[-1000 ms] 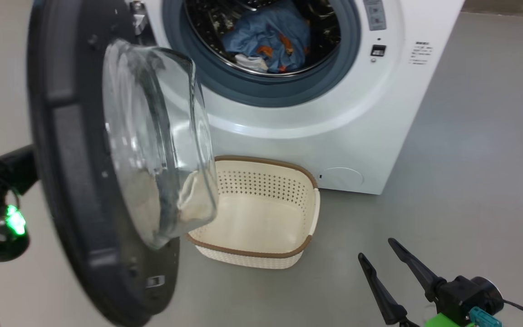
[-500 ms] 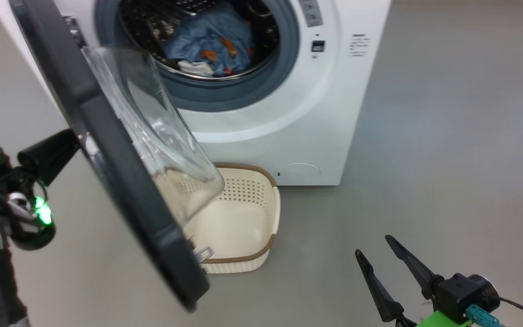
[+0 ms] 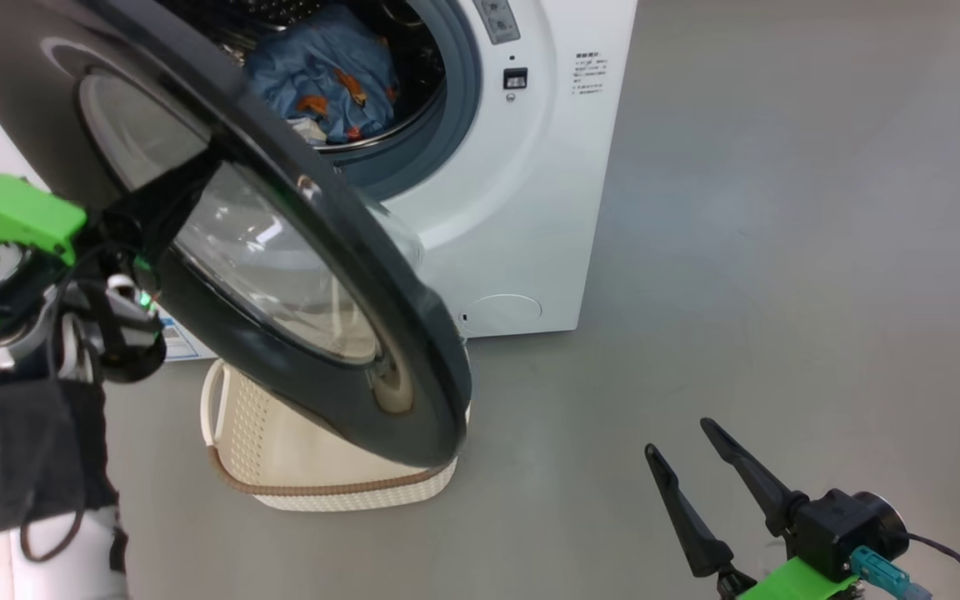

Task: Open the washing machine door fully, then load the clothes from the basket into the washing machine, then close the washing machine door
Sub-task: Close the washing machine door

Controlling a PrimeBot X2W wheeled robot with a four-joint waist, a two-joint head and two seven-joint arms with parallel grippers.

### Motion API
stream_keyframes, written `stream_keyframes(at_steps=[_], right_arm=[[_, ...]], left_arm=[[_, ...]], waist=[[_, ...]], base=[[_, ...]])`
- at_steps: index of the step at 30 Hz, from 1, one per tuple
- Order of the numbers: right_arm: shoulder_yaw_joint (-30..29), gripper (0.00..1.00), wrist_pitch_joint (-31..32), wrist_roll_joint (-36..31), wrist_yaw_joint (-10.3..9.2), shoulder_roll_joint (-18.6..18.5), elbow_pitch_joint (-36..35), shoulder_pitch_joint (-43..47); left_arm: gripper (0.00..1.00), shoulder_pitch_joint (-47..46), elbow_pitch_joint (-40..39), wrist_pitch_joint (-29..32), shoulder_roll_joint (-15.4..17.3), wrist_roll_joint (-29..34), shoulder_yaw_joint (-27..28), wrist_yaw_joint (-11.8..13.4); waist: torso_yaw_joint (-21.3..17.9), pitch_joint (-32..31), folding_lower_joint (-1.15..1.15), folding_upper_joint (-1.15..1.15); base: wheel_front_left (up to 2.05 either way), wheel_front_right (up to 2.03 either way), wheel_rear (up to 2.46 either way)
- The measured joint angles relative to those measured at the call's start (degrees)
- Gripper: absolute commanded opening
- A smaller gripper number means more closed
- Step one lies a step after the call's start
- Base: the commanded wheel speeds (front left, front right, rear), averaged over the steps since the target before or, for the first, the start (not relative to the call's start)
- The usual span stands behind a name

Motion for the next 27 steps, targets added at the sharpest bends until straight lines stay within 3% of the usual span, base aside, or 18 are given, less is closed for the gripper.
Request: stream_keyframes(at_steps=[15, 27], right_arm=[[1.12, 1.0, 0.0, 0.42, 0.0, 0.09, 0.35, -3.25], [1.91, 1.0, 0.0, 0.45, 0.0, 0.04, 0.85, -3.31]], left_arm=[[0.0, -10.86, 20.4, -12.2, -0.3, -3.94, -4.25, -11.05], [0.0, -14.45, 29.73, -17.7, -0.49, -5.35, -5.63, -14.8]], waist=[[-1.83, 1.24, 0.0, 0.0], [-2.71, 0.19, 0.0, 0.0]], base=[[0.0, 0.0, 0.0], [0.0, 0.0, 0.0]])
